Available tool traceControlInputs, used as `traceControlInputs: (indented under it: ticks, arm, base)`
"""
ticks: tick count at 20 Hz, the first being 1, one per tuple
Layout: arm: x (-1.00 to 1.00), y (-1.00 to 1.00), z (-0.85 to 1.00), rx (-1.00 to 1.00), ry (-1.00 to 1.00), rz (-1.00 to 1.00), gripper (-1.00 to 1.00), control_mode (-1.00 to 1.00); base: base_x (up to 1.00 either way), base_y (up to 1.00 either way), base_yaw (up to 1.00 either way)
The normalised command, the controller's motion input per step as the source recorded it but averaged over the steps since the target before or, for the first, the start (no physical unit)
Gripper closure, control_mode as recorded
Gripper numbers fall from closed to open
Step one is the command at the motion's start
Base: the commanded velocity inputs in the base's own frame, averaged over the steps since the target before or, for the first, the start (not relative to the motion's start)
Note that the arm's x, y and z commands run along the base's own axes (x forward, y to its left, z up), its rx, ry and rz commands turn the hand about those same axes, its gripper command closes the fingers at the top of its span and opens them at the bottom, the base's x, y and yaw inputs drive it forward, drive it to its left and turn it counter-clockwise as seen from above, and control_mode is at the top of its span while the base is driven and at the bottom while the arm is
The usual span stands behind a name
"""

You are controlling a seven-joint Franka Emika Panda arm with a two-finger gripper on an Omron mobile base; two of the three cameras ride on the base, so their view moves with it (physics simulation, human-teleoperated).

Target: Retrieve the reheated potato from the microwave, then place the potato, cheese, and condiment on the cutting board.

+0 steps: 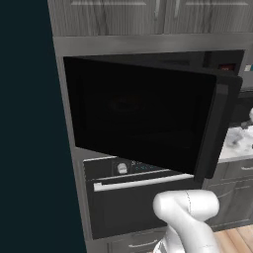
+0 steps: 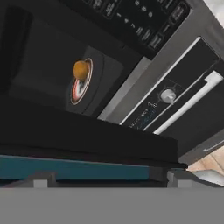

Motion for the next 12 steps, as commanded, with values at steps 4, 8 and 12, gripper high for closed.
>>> traceControlInputs:
  ticks: [4,8,12]
  arm:
    - [0.55,-0.08,0.0,0.33,0.16,-0.09,-1.0,-1.0]
    - [0.6,-0.06,0.0,0.3,0.16,-0.05,-1.0,-1.0]
    - [0.52,0.1,-0.01,0.22,0.05,0.01,-1.0,-1.0]
  base:
    - [0.0,0.0,0.0]
    - [0.0,0.0,0.0]
    - [0.0,0.0,0.0]
